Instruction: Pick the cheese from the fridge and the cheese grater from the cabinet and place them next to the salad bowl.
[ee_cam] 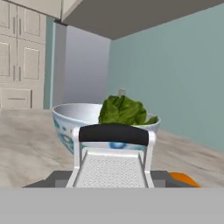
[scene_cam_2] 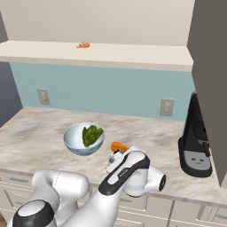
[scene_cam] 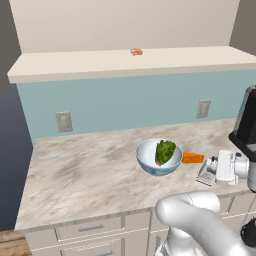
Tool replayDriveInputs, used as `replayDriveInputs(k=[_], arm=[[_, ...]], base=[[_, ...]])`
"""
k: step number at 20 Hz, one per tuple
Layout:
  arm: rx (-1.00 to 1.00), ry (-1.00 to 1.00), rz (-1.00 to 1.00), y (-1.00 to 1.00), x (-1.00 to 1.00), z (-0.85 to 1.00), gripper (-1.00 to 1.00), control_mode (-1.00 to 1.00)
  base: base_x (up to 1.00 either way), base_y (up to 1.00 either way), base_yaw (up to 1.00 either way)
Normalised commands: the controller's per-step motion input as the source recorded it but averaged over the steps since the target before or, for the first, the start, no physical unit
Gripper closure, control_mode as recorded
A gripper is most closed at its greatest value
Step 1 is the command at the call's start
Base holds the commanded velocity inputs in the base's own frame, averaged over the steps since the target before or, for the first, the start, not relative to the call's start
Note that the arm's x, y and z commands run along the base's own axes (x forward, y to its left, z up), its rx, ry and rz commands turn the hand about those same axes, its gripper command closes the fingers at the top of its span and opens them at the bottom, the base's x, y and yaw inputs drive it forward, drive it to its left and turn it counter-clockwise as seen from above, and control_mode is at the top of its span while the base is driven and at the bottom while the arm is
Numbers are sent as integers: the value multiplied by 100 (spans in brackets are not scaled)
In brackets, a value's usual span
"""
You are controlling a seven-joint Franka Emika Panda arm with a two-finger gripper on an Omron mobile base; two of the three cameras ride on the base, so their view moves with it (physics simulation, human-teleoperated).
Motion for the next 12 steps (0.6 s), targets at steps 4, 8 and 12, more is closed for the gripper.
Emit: replayDriveInputs(k=[4,8,12], arm=[[4,0,8,0,39,-34,100,-100],[4,0,8,0,29,-35,100,-100],[2,0,9,1,28,-39,100,-100]], base=[[0,0,0],[0,0,0],[0,0,0]])
